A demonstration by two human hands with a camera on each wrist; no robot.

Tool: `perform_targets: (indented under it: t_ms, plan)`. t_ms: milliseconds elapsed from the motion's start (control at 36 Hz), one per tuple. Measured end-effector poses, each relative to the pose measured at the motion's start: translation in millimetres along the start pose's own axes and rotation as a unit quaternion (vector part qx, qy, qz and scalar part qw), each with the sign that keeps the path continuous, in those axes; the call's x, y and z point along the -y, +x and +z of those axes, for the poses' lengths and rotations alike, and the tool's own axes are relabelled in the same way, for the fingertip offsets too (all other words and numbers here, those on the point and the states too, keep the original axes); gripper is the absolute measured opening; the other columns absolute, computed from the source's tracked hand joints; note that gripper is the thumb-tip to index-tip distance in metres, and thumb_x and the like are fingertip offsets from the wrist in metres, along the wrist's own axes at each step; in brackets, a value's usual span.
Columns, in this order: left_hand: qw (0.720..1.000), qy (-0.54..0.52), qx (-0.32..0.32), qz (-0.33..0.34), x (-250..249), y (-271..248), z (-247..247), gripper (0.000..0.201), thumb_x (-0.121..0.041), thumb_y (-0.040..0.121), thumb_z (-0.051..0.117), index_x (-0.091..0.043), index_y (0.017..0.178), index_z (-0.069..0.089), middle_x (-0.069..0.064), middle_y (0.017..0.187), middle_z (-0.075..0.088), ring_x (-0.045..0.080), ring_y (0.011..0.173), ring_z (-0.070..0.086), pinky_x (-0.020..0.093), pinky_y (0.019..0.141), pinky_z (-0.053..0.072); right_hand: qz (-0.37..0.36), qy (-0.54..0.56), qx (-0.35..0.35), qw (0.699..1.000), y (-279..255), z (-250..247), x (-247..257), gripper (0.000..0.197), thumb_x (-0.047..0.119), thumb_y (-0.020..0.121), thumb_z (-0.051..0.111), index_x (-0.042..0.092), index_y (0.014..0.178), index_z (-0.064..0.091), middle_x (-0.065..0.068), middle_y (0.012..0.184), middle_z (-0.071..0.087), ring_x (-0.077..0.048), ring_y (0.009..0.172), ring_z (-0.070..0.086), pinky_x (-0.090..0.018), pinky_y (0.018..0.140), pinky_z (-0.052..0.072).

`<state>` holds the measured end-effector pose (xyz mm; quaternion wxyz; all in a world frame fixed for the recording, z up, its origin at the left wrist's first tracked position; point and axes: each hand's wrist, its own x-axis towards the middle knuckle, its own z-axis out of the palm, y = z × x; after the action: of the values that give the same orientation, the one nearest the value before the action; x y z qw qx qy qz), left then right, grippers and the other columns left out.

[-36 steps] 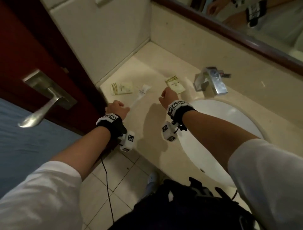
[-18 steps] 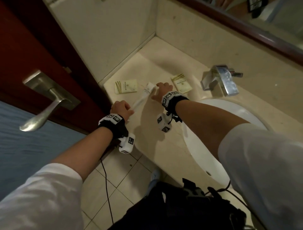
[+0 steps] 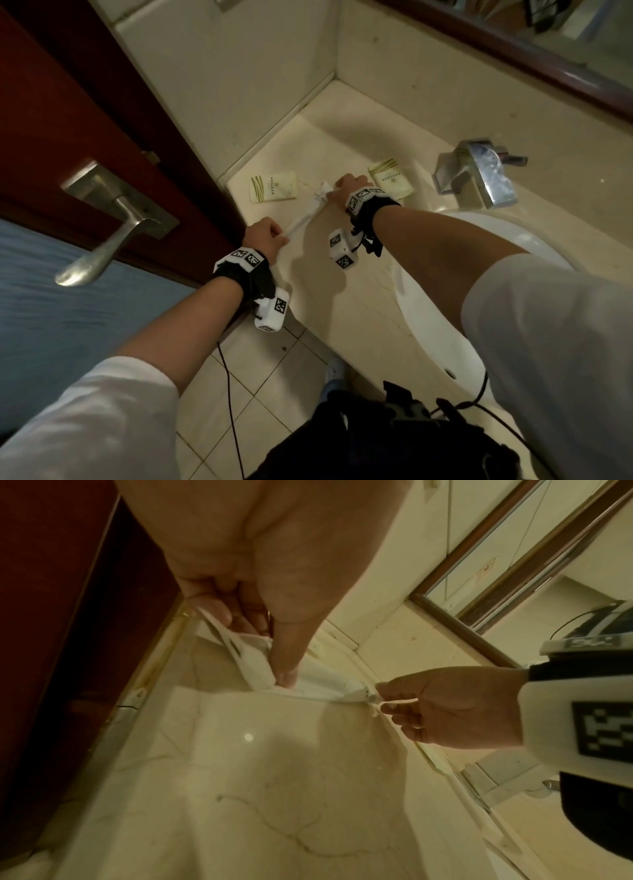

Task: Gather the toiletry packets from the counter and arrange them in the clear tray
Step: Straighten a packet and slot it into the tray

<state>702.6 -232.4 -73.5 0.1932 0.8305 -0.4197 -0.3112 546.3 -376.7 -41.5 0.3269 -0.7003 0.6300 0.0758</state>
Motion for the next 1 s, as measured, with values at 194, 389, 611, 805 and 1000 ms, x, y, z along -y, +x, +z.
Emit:
perform_targets:
  t_ms: [194,389,611,805,1000]
  plan:
    - [0.999,-0.031,0.007,0.006,2.4,-5.0,-5.4,0.016,-0.02,0.082,0.071,-0.012,0.089,0.059,0.003,0.087,0.058,0.022,0.085,0.059,0.039,0.079,0.055,-0.002,0.083,-0.025,0.996,-6.5,-1.7,-5.5,0.042,0.028,0.09,0.057,0.008,0.126,0.056,-0.015,0.13,0.056,-0.032,0.119,0.054,-0.035,0.092,0.045]
    - [0.991,-0.122,0.044,0.045,-8.8,-17.7,-19.4,0.017,-0.017,0.081,0.073,-0.013,0.091,0.06,0.001,0.093,0.06,0.015,0.083,0.056,0.02,0.059,0.047,0.018,0.206,-0.056,0.977,-24.2,-11.5,-25.2,0.025,0.02,0.093,0.051,0.007,0.113,0.061,-0.017,0.122,0.061,-0.031,0.114,0.058,-0.025,0.074,0.037]
    - [0.94,-0.329,0.083,0.006,-31.0,-37.6,-20.5,0.013,-0.018,0.081,0.073,-0.025,0.081,0.061,-0.008,0.086,0.061,0.011,0.086,0.056,0.031,0.079,0.046,0.009,0.459,-0.156,0.875,-66.3,-14.6,-79.3,0.014,0.01,0.092,0.054,0.012,0.079,0.049,-0.004,0.066,0.059,-0.02,0.061,0.058,-0.037,0.067,0.05]
    - [0.867,-0.477,0.132,-0.054,-89.0,-62.6,4.0,0.007,-0.014,0.09,0.062,-0.019,0.085,0.06,-0.003,0.087,0.057,0.011,0.082,0.052,0.023,0.071,0.045,0.022,0.59,-0.227,0.774,-123.9,-36.2,-132.3,0.017,0.004,0.093,0.054,0.014,0.078,0.05,-0.004,0.076,0.057,-0.014,0.06,0.056,-0.025,0.06,0.05]
    - [0.824,-0.513,0.205,-0.129,-146.4,-93.6,39.5,0.011,-0.021,0.087,0.066,-0.013,0.086,0.058,0.004,0.082,0.054,0.015,0.07,0.052,0.018,0.051,0.05,0.067,0.658,-0.3,0.688,-186.2,-49.7,-197.2,0.013,0.004,0.094,0.052,0.01,0.082,0.051,-0.009,0.071,0.059,-0.014,0.058,0.059,-0.021,0.056,0.052]
